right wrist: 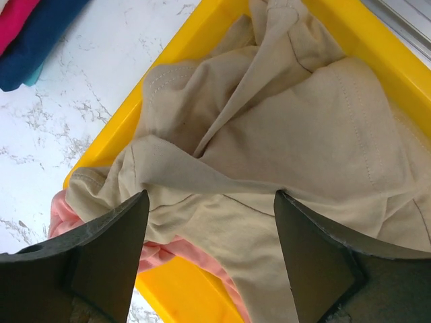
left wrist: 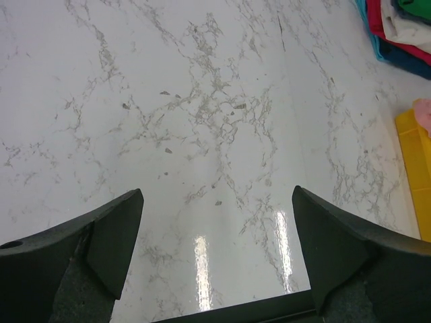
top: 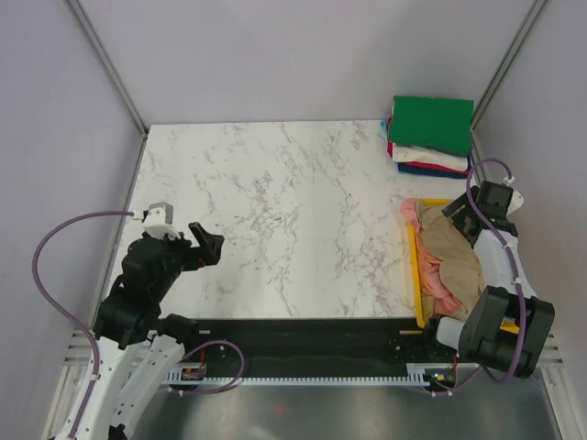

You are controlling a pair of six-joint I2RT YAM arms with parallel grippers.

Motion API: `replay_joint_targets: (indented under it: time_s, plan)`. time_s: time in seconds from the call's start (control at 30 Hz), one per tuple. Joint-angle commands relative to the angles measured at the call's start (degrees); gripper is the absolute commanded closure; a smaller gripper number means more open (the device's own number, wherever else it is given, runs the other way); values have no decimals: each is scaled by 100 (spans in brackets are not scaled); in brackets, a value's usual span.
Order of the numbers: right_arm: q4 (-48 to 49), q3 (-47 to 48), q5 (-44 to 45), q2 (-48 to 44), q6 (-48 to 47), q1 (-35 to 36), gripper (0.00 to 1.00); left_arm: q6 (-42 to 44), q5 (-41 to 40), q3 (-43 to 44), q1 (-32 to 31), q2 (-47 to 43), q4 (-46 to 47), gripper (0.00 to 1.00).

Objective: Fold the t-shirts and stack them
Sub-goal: Grab the tshirt from the pile

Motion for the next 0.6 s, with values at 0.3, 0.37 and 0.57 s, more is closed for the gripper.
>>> replay_joint_targets:
  time_s: [0.3,0.37,0.57]
  plan:
    - [572,402,-174,540,-23,-218,25,135,7,-36,9,0,206,0]
    - [634,438,-253,638,-5,-253,39,135,-2,-36,9,18,197,1]
    - [705,516,-402,629,21,-262,100,135,-2,-62,9,9,215,1]
